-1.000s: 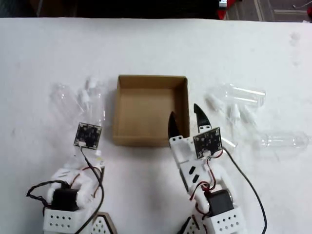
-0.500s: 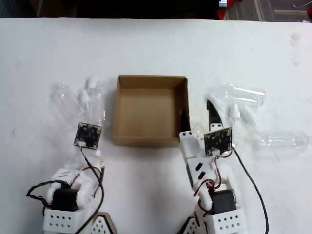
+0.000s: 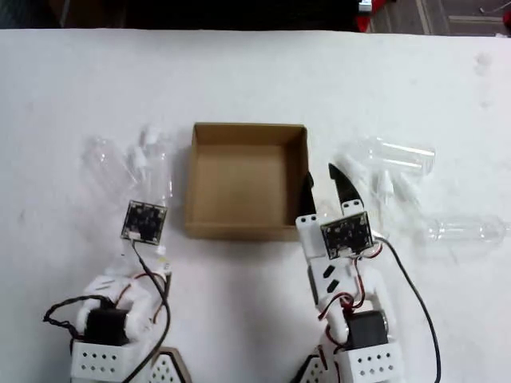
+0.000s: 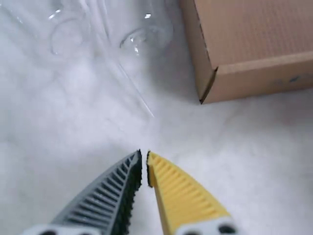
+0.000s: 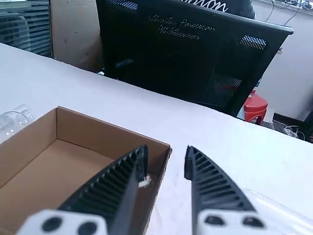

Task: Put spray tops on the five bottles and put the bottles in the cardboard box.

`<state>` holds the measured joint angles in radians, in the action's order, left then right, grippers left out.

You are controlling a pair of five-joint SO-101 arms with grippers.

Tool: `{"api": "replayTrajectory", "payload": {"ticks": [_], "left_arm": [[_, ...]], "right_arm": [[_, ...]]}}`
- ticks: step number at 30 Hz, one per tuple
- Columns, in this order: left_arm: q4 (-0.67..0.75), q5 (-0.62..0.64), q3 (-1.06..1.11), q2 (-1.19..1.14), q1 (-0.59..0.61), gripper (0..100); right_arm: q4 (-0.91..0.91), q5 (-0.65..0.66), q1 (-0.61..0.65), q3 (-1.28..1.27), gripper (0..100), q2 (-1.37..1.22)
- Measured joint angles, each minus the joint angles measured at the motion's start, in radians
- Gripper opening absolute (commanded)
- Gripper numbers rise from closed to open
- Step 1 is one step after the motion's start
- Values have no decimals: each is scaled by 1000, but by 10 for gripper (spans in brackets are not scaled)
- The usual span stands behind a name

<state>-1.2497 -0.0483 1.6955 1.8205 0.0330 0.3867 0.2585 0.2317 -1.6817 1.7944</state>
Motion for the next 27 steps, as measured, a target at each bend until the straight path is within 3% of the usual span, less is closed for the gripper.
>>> {"api": "replayTrajectory", "payload": {"ticks": [5, 9, 15, 23, 27], "left_arm": [[0, 0, 0, 0, 0, 24], [0, 0, 0, 0, 0, 24], [0, 0, 0, 0, -5, 27], [58, 0, -5, 0, -3, 24], [83, 0, -150, 0, -3, 24]], "right_arm": [[-6, 3, 2, 0, 92, 0], [-9, 12, 2, 0, 15, 0], [-3, 138, 15, 0, 28, 0], [43, 150, 25, 0, 28, 0], [44, 150, 25, 0, 28, 0]]}}
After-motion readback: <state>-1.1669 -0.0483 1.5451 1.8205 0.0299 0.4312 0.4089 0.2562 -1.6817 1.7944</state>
